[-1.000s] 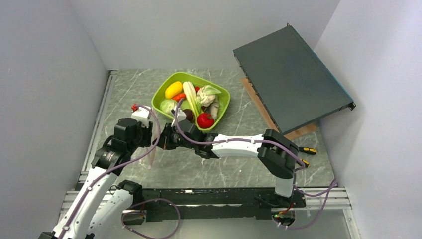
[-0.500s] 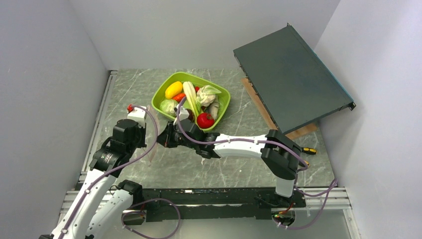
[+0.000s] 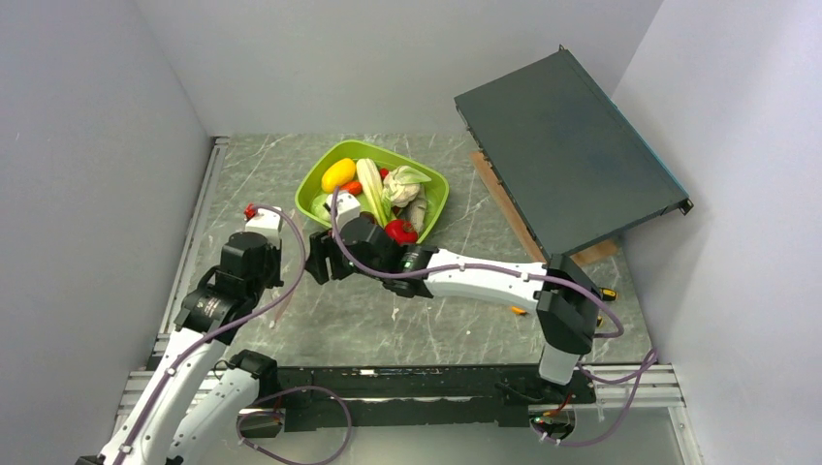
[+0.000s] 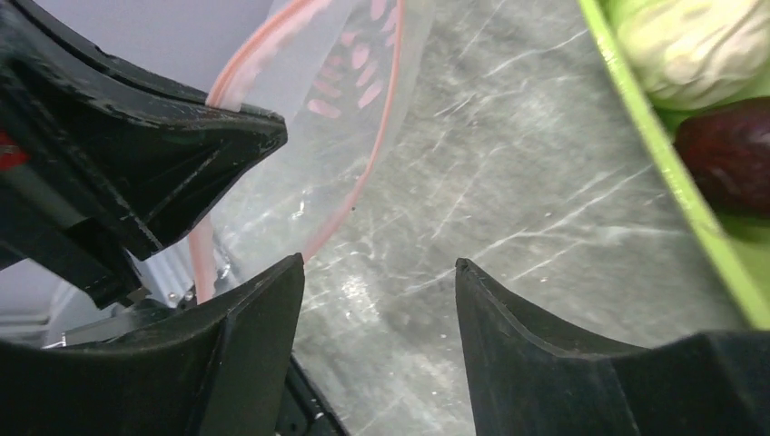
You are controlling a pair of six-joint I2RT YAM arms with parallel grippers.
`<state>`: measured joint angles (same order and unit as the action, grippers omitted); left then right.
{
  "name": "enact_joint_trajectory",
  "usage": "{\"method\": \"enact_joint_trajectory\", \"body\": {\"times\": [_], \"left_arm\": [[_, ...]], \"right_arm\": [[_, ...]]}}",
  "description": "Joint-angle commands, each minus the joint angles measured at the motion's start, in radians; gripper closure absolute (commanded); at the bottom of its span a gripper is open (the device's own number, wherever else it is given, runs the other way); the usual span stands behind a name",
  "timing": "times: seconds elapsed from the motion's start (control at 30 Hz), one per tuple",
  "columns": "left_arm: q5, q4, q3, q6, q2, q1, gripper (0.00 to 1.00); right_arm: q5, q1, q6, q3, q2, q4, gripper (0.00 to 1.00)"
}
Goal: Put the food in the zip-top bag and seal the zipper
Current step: Open the zipper of the food storage bag at the center of the board, then pick up the fake vegetable from the bin.
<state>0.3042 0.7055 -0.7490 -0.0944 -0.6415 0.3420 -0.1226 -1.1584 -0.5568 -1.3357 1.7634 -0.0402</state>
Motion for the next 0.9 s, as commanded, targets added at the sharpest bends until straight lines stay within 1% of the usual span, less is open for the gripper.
{"method": "enact_joint_trajectory", "body": {"times": [0.0, 0.07, 0.17, 0.23, 0.27, 0.3, 0.37, 0.47, 0.5, 0.57, 0.63, 0.7, 0.77, 0.87], "left_arm": [[0.073, 0.002, -0.036, -0.033, -0.016, 0.005, 1.0], [0.083, 0.005, -0.037, -0.035, -0.021, 0.004, 1.0], [0.084, 0.008, -0.036, -0.041, -0.017, 0.004, 1.0], [0.081, -0.002, -0.03, -0.037, -0.015, 0.005, 1.0], [0.082, -0.004, -0.031, -0.035, -0.017, 0.004, 1.0], [0.081, -0.002, -0.031, -0.034, -0.019, 0.005, 1.0], [0.081, 0.003, -0.034, -0.036, -0.024, 0.004, 1.0], [0.083, 0.0, -0.034, -0.035, -0.027, 0.004, 1.0], [0.084, -0.001, -0.034, -0.034, -0.028, 0.004, 1.0], [0.088, 0.003, -0.037, -0.035, -0.028, 0.004, 1.0], [0.09, 0.003, -0.036, -0.036, -0.023, 0.005, 1.0], [0.094, 0.0, -0.034, -0.037, -0.018, 0.005, 1.0], [0.101, -0.003, -0.032, -0.035, -0.016, 0.005, 1.0], [0.103, 0.0, -0.032, -0.036, -0.02, 0.005, 1.0]], "right_arm": [[-0.118, 0.005, 0.141, -0.094, -0.071, 0.117, 0.34], [-0.165, 0.006, 0.17, -0.102, -0.077, 0.135, 0.32], [-0.242, 0.018, 0.206, -0.124, -0.074, 0.182, 0.24], [-0.3, 0.03, 0.216, -0.153, -0.062, 0.239, 0.12], [-0.337, 0.037, 0.225, -0.159, -0.06, 0.262, 0.02], [-0.371, 0.041, 0.23, -0.158, -0.061, 0.272, 0.0], [-0.419, 0.059, 0.234, -0.145, -0.063, 0.286, 0.0], [-0.41, 0.112, 0.207, -0.133, -0.07, 0.312, 0.0], [-0.379, 0.136, 0.205, -0.12, -0.075, 0.304, 0.01], [-0.264, 0.191, 0.211, -0.091, -0.075, 0.26, 0.03], [-0.183, 0.247, 0.205, -0.102, -0.049, 0.242, 0.07], [-0.144, 0.292, 0.205, -0.148, 0.0, 0.244, 0.16], [-0.151, 0.307, 0.222, -0.212, 0.074, 0.254, 0.23], [-0.208, 0.309, 0.26, -0.323, 0.184, 0.279, 0.28]]}}
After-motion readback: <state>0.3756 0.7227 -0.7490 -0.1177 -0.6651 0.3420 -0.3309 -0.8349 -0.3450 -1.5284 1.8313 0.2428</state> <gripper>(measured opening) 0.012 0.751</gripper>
